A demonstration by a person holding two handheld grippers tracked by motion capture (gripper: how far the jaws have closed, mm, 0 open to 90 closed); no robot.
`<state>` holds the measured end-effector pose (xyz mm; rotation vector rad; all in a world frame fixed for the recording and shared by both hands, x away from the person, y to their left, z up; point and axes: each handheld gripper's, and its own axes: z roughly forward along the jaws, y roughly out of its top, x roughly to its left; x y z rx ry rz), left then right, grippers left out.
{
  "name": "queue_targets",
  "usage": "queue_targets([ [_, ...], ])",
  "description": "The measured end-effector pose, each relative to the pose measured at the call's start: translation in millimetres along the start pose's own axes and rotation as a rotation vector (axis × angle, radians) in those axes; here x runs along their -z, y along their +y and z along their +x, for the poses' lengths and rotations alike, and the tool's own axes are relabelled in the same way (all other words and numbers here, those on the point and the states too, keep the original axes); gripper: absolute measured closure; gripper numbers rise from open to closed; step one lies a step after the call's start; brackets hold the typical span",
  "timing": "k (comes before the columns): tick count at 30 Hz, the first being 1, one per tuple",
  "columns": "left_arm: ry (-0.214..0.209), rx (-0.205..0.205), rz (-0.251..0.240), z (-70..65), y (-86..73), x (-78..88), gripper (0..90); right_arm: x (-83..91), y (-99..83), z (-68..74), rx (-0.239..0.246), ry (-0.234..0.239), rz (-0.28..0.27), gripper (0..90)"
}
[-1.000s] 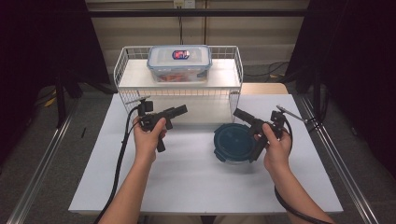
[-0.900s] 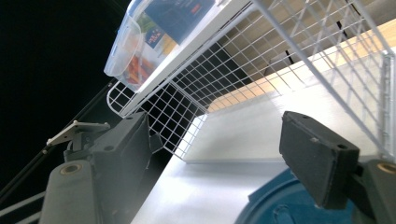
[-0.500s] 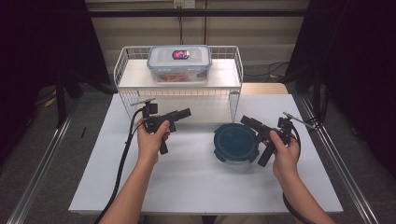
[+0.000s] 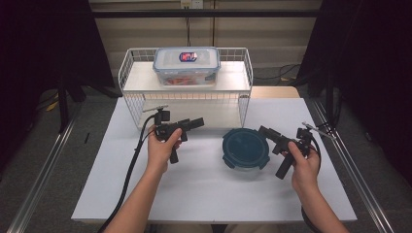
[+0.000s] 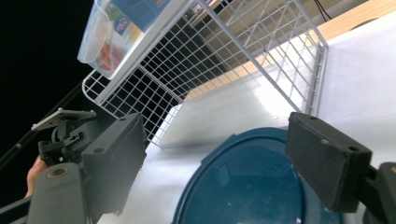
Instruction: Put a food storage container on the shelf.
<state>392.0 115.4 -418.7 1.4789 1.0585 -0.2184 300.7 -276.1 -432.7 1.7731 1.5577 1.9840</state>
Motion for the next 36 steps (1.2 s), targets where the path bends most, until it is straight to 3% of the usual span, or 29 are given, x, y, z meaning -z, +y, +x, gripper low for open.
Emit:
queue_targets([
  [12,0.011,0.0,0.042,-0.1,-8.4,-7.2,7.0,9.7,-4.4,-9.1,0.004,-0.033,-0.001,18.5],
  [25,-0.018,-0.011,0.085,-5.1,-24.4,-22.6,6.6,14.6,-9.9,-17.2,0.012,-0.054,0.022,17.7],
  [30,-0.005,-0.012,0.1,-4.0,-28.0,-22.1,6.6,15.5,-11.5,-21.6,0.01,-0.07,0.02,18.2],
  [33,-0.013,-0.014,0.104,-4.0,-28.9,-21.6,6.6,15.8,-10.6,-27.2,-0.008,-0.09,0.01,21.7],
  [34,-0.012,-0.018,0.103,-3.7,-29.0,-21.5,6.6,18.0,-9.9,-31.0,-0.017,-0.106,0.023,33.4],
  [36,-0.01,-0.017,0.104,-3.8,-29.3,-21.6,6.6,19.2,-9.2,-32.9,-0.012,-0.111,0.034,33.7],
])
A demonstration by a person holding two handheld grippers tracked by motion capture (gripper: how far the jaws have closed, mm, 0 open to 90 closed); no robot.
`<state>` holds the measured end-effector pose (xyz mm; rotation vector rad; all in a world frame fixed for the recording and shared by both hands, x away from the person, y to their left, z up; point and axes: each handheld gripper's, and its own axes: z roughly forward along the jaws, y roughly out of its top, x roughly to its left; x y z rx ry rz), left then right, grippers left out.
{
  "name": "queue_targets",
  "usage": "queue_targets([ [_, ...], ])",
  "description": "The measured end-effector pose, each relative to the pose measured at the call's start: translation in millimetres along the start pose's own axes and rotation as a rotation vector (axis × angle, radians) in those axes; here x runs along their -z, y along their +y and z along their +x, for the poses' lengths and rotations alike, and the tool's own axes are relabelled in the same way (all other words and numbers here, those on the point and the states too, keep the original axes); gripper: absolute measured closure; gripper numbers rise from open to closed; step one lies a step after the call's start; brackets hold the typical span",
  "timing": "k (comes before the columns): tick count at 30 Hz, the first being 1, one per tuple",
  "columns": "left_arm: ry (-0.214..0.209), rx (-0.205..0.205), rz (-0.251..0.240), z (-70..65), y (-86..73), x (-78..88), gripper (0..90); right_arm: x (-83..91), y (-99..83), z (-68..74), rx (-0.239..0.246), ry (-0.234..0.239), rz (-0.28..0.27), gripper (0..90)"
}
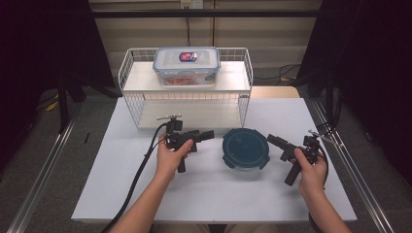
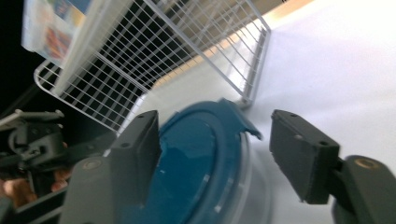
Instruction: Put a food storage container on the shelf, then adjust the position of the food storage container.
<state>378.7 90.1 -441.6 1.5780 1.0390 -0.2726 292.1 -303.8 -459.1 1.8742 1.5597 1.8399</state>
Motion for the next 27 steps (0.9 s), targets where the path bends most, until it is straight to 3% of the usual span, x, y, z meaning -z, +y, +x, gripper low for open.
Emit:
queue_targets([
  [6,0.007,0.006,0.003,1.9,0.4,0.3,6.6,3.9,5.4,-5.7,-0.017,-0.044,-0.016,50.1],
  [8,0.008,0.01,0.0,1.9,0.6,0.6,6.6,4.7,5.0,-8.2,-0.03,-0.061,-0.009,57.7],
  [9,0.0,0.012,0.003,2.2,0.6,0.7,6.6,5.2,3.7,-10.8,-0.026,-0.092,0.003,63.8],
  [13,-0.001,0.012,0.005,2.4,0.3,0.3,6.6,4.3,2.6,-14.0,-0.032,-0.101,0.038,71.1],
  [14,-0.001,0.012,0.005,2.4,0.3,0.2,6.6,2.9,1.7,-13.7,-0.015,-0.114,0.042,74.5],
  [22,-0.001,0.009,-0.001,0.8,1.8,3.6,6.6,-3.1,-6.3,-13.9,-0.026,-0.092,0.111,83.1],
  [27,-0.003,0.009,-0.008,0.9,2.5,6.1,6.6,-4.3,-6.6,-14.0,-0.02,-0.076,0.114,90.0],
])
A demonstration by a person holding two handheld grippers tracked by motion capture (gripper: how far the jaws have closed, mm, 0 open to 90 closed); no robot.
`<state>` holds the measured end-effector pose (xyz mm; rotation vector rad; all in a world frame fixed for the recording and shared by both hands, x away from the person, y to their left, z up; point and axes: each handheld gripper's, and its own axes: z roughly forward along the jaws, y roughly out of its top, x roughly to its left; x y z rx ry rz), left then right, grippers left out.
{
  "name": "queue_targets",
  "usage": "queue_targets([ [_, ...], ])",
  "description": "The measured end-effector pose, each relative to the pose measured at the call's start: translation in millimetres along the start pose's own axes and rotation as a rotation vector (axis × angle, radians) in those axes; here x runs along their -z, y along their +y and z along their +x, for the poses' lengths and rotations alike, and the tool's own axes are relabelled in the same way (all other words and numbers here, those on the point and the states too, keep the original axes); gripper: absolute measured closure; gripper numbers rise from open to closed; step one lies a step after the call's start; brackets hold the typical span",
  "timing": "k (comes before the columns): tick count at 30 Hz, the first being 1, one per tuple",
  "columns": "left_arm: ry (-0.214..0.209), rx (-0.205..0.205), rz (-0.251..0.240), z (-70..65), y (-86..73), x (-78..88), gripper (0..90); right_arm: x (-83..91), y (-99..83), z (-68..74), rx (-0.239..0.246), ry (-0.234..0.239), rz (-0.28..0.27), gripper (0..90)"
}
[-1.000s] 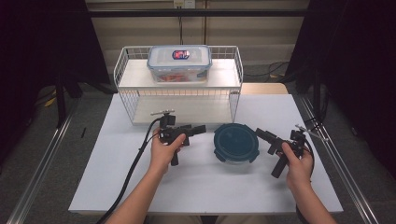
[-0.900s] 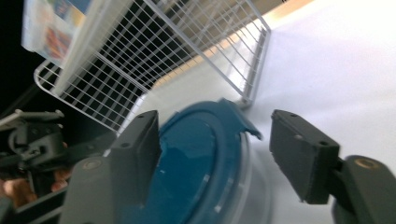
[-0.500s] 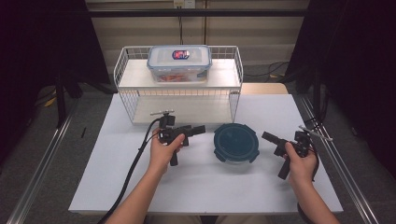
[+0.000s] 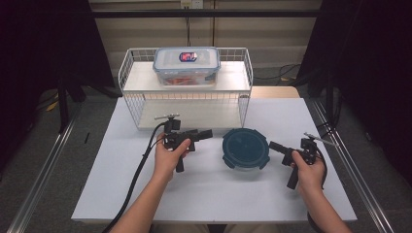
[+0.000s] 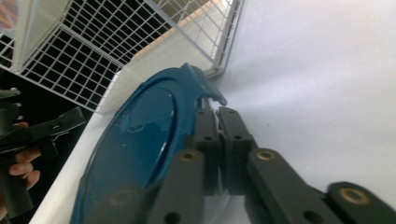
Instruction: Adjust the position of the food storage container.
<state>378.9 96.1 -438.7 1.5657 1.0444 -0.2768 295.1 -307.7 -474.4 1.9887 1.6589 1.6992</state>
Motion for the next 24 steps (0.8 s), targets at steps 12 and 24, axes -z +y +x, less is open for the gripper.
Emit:
queue_targets([
  [12,-0.001,0.014,0.003,1.8,-1.0,0.9,6.6,-2.3,0.0,0.9,0.003,0.003,-0.013,90.0],
  [24,0.007,0.016,-0.002,1.8,-0.6,3.0,6.7,-9.5,-6.0,11.5,0.025,0.002,-0.001,90.0],
])
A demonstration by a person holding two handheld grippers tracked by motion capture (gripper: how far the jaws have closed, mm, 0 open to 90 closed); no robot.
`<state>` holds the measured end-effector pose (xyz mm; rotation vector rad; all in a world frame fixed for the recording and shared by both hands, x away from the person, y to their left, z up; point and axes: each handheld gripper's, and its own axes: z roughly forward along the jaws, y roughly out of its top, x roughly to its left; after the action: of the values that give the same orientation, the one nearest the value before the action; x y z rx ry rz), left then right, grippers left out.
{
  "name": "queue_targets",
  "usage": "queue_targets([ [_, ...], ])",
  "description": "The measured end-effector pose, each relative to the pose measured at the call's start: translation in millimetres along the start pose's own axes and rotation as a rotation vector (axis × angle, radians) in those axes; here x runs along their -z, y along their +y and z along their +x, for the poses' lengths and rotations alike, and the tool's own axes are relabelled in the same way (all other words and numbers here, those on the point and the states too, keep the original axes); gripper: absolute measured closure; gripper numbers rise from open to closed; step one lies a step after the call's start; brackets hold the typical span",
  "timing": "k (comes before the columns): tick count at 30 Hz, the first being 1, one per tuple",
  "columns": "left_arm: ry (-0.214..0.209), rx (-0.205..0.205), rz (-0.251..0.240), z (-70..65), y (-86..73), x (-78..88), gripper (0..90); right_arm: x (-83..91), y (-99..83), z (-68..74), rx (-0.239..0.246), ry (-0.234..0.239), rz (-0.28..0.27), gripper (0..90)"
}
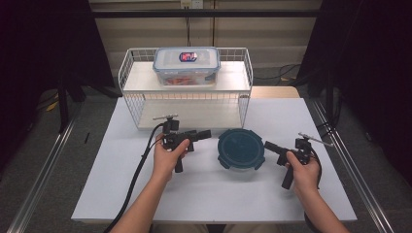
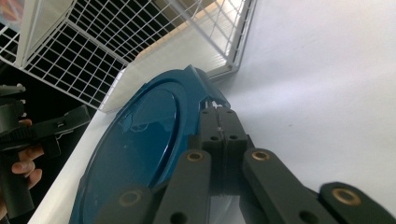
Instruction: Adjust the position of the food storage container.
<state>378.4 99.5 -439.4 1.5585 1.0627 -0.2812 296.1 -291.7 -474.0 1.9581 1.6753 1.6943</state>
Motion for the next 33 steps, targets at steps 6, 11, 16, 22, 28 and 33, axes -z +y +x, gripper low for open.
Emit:
queue_targets([
  [6,0.023,-0.003,-0.009,1.6,0.2,7.2,6.7,-10.5,-6.0,11.3,0.006,0.038,0.022,90.0],
  [11,0.051,0.002,-0.008,4.3,-0.7,14.4,6.8,-20.2,-9.5,19.8,0.024,0.05,0.035,90.0],
  [16,0.059,0.015,-0.013,6.6,-1.9,19.8,6.8,-27.1,-12.2,24.9,0.021,0.068,0.043,90.0],
  [22,0.084,0.021,-0.03,8.6,-3.1,29.1,6.9,-36.7,-14.5,32.2,0.024,0.093,0.063,90.0],
  [28,0.097,0.016,-0.034,9.3,-4.0,33.1,7.2,-44.5,-19.3,38.7,0.023,0.125,0.082,90.0],
  [33,0.104,0.006,-0.024,10.1,-4.9,34.7,7.6,-42.1,-19.1,36.7,-0.006,0.105,0.077,69.9],
])
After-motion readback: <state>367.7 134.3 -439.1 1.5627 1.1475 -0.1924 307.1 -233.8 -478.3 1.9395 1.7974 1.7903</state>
